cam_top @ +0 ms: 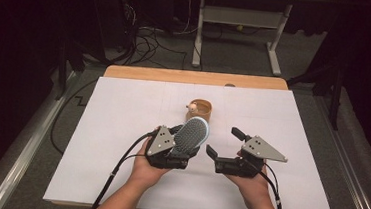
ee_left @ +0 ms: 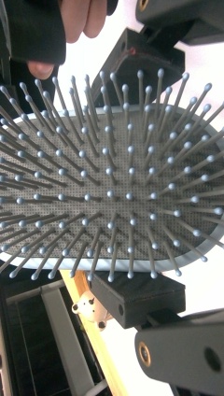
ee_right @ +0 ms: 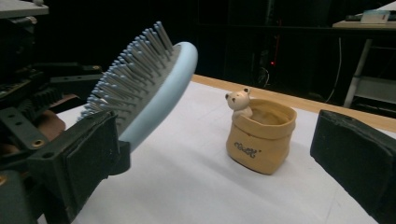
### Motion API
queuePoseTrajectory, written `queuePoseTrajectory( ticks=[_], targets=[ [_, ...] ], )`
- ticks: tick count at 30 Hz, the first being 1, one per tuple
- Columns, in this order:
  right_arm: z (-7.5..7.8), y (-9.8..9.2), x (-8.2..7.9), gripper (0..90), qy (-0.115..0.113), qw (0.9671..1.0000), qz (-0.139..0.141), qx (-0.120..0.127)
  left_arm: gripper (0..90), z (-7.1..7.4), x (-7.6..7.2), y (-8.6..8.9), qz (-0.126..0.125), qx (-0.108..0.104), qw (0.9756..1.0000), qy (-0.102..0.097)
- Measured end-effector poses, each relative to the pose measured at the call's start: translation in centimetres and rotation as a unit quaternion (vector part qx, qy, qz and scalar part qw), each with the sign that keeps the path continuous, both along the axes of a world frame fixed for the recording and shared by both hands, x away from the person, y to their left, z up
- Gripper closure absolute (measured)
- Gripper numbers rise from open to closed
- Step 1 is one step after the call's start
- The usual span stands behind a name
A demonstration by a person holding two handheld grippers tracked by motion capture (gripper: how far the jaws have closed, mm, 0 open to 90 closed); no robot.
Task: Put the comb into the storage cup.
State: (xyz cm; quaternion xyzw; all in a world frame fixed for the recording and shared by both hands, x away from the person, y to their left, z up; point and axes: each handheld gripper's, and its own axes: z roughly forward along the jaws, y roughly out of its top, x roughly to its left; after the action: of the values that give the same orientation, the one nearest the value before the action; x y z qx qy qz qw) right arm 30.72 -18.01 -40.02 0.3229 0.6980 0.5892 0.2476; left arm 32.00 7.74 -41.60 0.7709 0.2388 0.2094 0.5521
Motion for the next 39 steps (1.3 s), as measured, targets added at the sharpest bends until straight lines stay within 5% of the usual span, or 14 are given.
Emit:
queuePoseTrajectory(
  ticks=[17, 39],
  targets=[
    [0.4, 0.5, 0.0, 4.0, 0.008, 0.9994, 0.022, 0.025, 20.3, -0.4, -0.8, -2.1, -0.015, 0.026, 0.9995, -0.011],
    [0.0, 0.3, 0.3, 28.8, 0.039, 0.9944, 0.062, 0.076, 20.3, -0.5, -1.3, -2.8, -0.022, 0.033, 0.9991, -0.017]
  ],
)
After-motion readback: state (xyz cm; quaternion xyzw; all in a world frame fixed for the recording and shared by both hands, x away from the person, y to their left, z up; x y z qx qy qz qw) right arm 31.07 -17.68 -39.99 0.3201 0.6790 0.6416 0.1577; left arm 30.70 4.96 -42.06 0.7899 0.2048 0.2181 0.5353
